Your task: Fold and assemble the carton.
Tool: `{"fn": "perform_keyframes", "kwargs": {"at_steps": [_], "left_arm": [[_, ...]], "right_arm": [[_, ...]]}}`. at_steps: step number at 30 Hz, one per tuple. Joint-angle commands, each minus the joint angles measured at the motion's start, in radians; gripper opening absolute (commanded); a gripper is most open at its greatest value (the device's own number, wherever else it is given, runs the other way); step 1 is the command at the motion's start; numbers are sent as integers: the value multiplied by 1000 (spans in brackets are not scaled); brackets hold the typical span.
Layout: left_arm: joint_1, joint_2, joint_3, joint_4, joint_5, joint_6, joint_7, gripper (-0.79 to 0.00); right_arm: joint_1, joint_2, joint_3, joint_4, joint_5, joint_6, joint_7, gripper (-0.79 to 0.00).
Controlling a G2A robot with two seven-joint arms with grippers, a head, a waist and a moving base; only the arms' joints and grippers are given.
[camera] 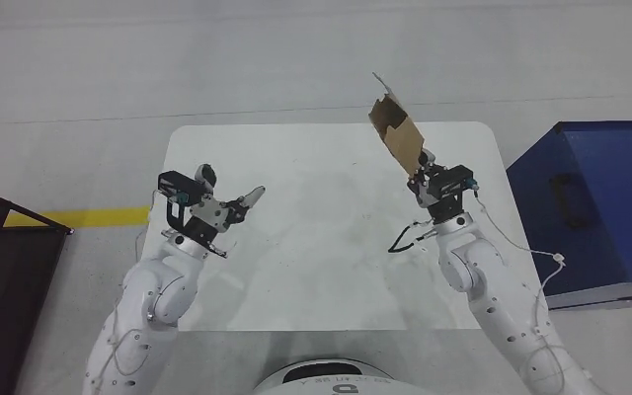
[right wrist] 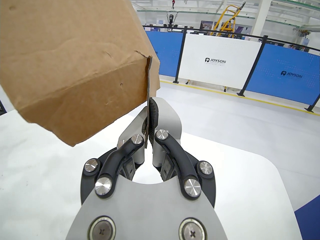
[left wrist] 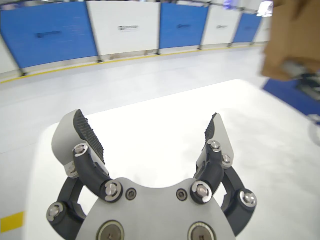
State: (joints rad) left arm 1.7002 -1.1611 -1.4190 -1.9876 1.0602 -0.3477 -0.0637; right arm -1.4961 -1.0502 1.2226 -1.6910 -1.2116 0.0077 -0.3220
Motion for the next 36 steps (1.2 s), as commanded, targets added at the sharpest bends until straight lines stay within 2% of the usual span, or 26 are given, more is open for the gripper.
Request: {"fn": "perform_keyframes", "kwargs": {"at_steps": [1, 4, 6, 8, 11, 17, 24, 36], "left_arm": [[-15, -1, 52, -20, -45, -78, -55, 0], [-42, -3, 123, -43, -95, -139, -122, 0], [-64, -8, 156, -39, -162, -132, -145, 0], [-94, -14, 182, -27, -227, -97, -161, 0], [-144, -26, 221, -7, -339, 4, -185, 0], [-222, -44, 290, 8, -343, 102, -166, 0], [-261, -58, 320, 41, -324, 212, -128, 0], [-259, -56, 251, 72, -360, 207, -103, 0]], "right_arm": [[28, -6, -21, 18, -39, 39, 16, -785], [54, -20, -67, 14, -133, 144, 68, -785], [63, -29, -97, 2, -161, 188, 83, -785], [74, -36, -118, -2, -171, 193, 79, -785], [90, -45, -146, -4, -195, 183, 74, -785], [105, -59, -174, -7, -219, 163, 77, -785], [116, -68, -192, -11, -209, 60, 29, -785], [150, -72, -177, 73, -55, -328, -169, -785]]}}
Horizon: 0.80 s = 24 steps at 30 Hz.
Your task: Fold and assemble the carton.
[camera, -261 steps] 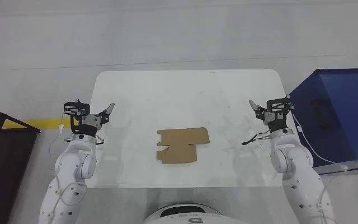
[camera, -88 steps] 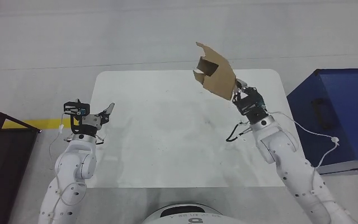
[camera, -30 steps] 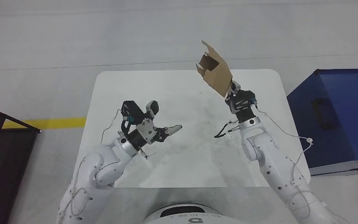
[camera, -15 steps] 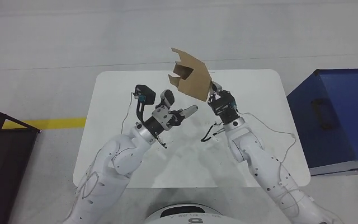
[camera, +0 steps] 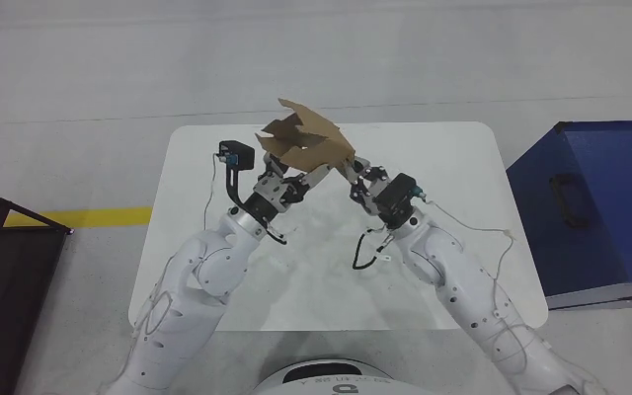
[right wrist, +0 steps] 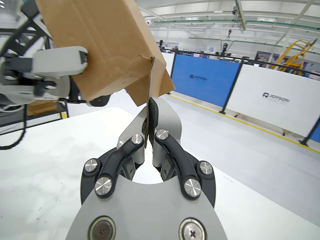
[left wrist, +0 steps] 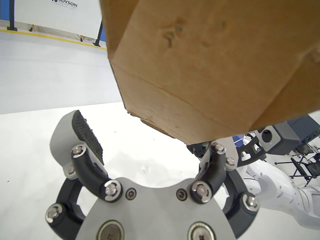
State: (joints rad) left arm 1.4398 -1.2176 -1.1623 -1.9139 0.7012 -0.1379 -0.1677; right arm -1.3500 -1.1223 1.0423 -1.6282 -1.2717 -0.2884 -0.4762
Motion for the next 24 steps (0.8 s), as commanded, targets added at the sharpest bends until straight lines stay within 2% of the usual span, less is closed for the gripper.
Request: {"fn": "perform_keyframes", "kwargs": {"at_steps": [1, 5, 12, 16, 20, 24], "left_arm": [[2, 1, -12, -2, -1, -8, 2, 0], [8, 3, -29, -7, -5, -28, 7, 0], [19, 5, -29, -19, 27, -83, 10, 0], [16, 3, 2, -37, 67, -112, 4, 0], [10, 1, 16, -26, 96, -105, 13, 0], [2, 1, -13, 10, 83, -81, 30, 0]], "right_arm": [[8, 1, 7, 19, 6, -56, -26, -785], [14, 2, 18, 40, -3, -107, -55, -785], [18, -2, 30, 62, 1, -111, -59, -785], [25, -7, 27, 77, 6, -111, -56, -785], [31, -11, 21, 80, -4, -119, -60, -785], [26, -11, 26, 80, -10, -150, -84, -785]]}}
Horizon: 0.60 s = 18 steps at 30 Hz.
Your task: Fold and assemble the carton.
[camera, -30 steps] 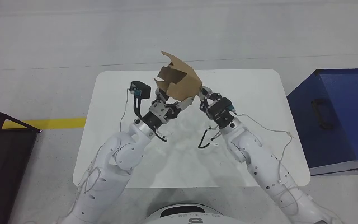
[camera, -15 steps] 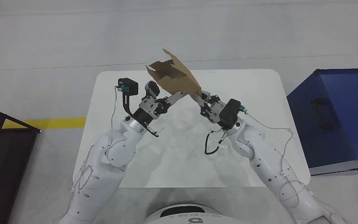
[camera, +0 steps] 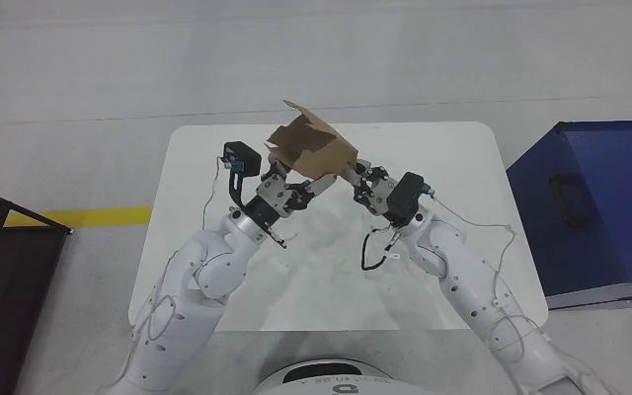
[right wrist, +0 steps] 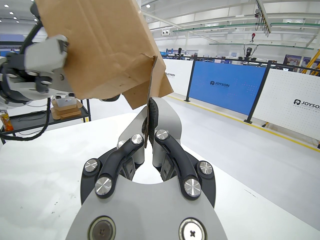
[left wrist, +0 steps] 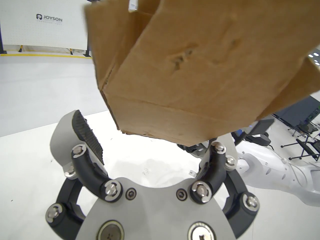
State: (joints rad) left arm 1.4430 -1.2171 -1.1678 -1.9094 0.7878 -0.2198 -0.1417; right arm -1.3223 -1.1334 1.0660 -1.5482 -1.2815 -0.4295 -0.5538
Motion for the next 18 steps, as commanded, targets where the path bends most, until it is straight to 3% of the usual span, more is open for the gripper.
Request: {"fn": "perform_keyframes", "kwargs": {"at_steps": [1, 9, 18], "left_arm": [[-3, 1, -17, 12, -4, 0, 9, 0], [-1, 2, -42, 22, -13, -25, 30, 0], [44, 6, -72, -43, -58, -56, 21, 0]], "right_arm": [[-4, 1, 4, 0, -1, -25, -16, -785], [-13, 7, 21, -11, -59, -83, -52, -785], [-19, 10, 62, 21, -56, -79, -51, -785]]}}
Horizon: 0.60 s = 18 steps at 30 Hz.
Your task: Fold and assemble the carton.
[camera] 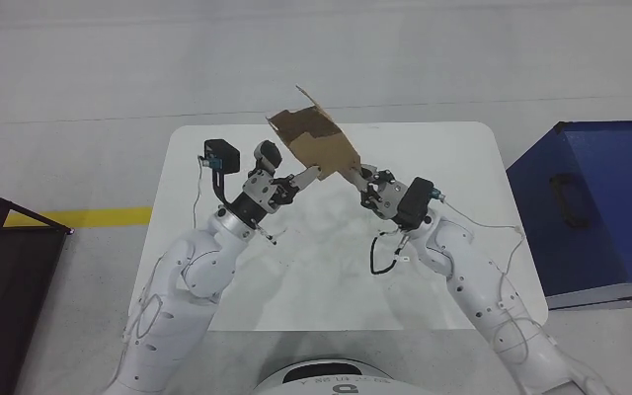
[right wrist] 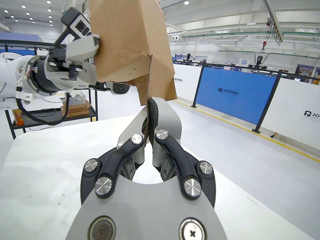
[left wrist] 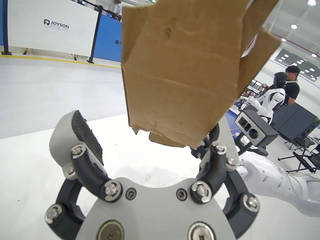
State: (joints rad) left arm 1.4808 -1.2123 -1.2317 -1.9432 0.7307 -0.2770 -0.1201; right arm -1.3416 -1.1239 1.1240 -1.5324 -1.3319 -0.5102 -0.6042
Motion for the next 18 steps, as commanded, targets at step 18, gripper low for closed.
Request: {"fn": "perform_keyframes", "kwargs": {"at_steps": [18], "left_arm": [[63, 22, -190, -190, 220, 86, -24, 0]], "right_arm": [[-49, 20, 105, 39, -185, 168, 24, -785]]}}
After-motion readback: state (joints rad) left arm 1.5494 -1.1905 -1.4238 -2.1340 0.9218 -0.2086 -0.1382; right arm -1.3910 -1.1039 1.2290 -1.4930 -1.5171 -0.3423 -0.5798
